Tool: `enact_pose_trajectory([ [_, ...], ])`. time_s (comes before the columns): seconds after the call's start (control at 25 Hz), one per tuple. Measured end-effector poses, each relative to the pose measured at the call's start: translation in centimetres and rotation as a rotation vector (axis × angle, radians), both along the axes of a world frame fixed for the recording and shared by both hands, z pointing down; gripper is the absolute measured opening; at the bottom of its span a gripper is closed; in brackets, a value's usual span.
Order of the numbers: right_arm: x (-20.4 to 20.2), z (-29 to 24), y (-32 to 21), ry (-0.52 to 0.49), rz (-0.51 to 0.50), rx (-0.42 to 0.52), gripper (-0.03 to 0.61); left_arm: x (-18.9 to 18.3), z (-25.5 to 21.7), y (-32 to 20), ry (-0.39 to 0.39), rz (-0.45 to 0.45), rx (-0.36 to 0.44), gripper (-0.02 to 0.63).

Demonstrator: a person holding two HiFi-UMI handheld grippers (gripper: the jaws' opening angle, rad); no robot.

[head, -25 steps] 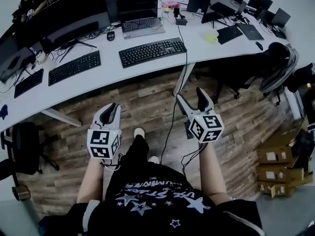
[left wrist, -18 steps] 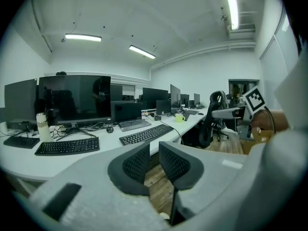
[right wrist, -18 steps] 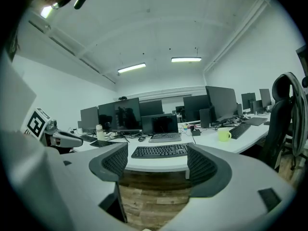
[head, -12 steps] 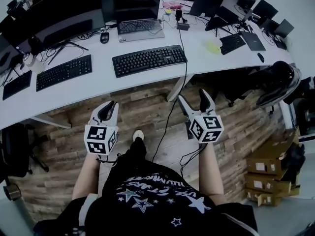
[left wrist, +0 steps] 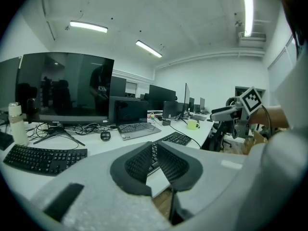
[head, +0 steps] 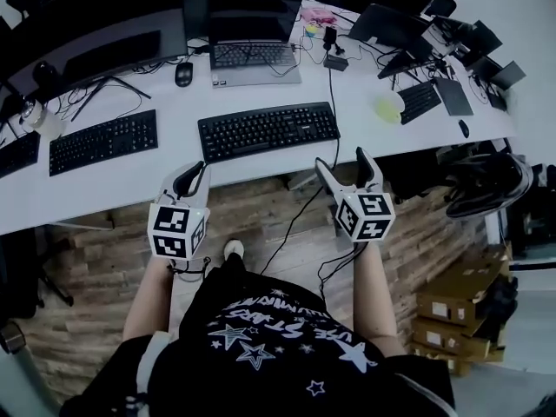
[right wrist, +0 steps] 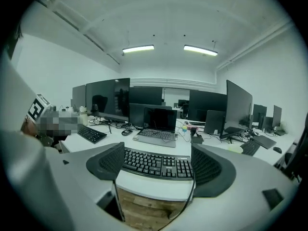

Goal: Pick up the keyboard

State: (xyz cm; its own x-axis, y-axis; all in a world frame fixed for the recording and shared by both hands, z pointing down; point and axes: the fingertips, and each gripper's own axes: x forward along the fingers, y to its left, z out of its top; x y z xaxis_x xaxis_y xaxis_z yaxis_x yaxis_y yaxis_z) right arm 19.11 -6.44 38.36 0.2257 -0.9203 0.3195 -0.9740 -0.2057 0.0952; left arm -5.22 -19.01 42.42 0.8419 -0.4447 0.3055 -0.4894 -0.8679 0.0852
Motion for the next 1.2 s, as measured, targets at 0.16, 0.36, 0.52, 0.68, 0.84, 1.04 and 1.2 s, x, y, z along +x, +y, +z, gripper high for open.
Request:
enact_pose_trajectory([
  [0.16, 0.7, 1.2, -2.9, 0.084, -0.052, -0.097, 0.407, 0.4, 0.4, -2.4, 0.020, -0.010, -0.019, 0.038],
  [0.36, 1.8, 3.9, -5.2, 0.189, -0.182, -0.267, 0.410, 0.0, 1.3, -3.7, 0.026, -0.047, -0.054, 0.032],
  [0.52, 2.7, 6.8, -6.7, 0.238, -0.313, -0.386, 0.430, -0.1, 2.1, -4.0, -0.005, -0.080, -0.058, 0.032],
  [0.68, 4.2, 9.3, -8.4, 0.318, -0.461, -0.515, 0.457, 0.4, 1.7, -4.5, -0.033, -0.129, -0.053, 0.032],
  [0.84, 5.9, 11.8, -10.3, 0.389, -0.629, -0.615, 0.480, 1.9, 1.7, -4.9, -0.079, -0.200, -0.061, 0.032],
  [1.04, 7.9, 15.6, -12.0, 0.425, -0.825, -0.711, 0.514, 4.8, 2.3, -4.3, -0.129, -0.271, -0.083, 0.032],
  [1.2, 8.9, 17.8, -13.4, 0.451, -0.948, -0.753, 0.531, 6.7, 2.7, -4.5, -0.148, -0.327, -0.100, 0.032],
])
